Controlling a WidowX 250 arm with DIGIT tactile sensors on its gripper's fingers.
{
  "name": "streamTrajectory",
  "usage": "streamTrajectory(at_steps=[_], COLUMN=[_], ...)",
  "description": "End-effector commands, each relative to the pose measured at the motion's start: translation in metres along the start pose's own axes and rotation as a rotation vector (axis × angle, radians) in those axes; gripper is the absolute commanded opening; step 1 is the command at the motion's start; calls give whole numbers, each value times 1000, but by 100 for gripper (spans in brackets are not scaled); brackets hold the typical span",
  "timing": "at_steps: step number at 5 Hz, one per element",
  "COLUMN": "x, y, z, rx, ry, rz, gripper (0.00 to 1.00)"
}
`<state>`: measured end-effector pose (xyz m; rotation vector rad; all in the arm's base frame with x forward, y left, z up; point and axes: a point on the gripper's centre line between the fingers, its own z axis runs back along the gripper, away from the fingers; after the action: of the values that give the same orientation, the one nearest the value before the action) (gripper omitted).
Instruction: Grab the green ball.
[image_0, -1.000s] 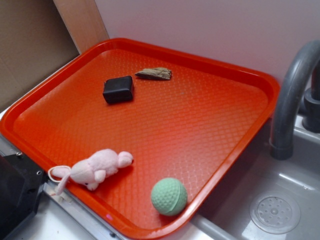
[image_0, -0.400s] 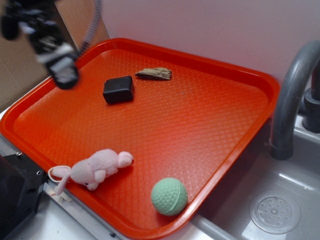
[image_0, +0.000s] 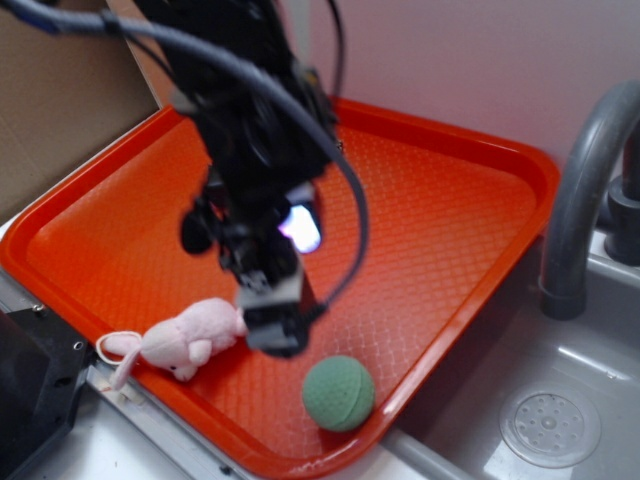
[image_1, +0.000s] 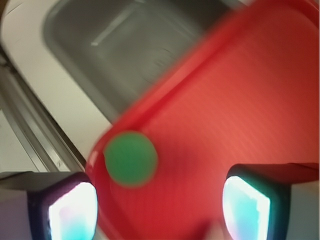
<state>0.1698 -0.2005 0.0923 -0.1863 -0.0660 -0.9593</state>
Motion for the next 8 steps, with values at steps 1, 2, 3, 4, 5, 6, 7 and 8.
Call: streamTrajectory(at_steps=[1, 2, 3, 4, 5, 6, 7, 8], x=[-4, -1, 1, 0, -1, -2, -11, -29], y=[-28, -26, -29, -30, -33, -33, -35, -4], z=[-25, -40, -45, -45, -45, -44, -23, 30], rx=[-91, -165, -149, -132, -117, -112, -92, 90], ry=[40, 103, 141, 128, 132, 131, 63, -26], rz=[-289, -264, -304, -331, -357, -360, -332, -115], gripper=[100, 100, 100, 0, 0, 0, 0, 0])
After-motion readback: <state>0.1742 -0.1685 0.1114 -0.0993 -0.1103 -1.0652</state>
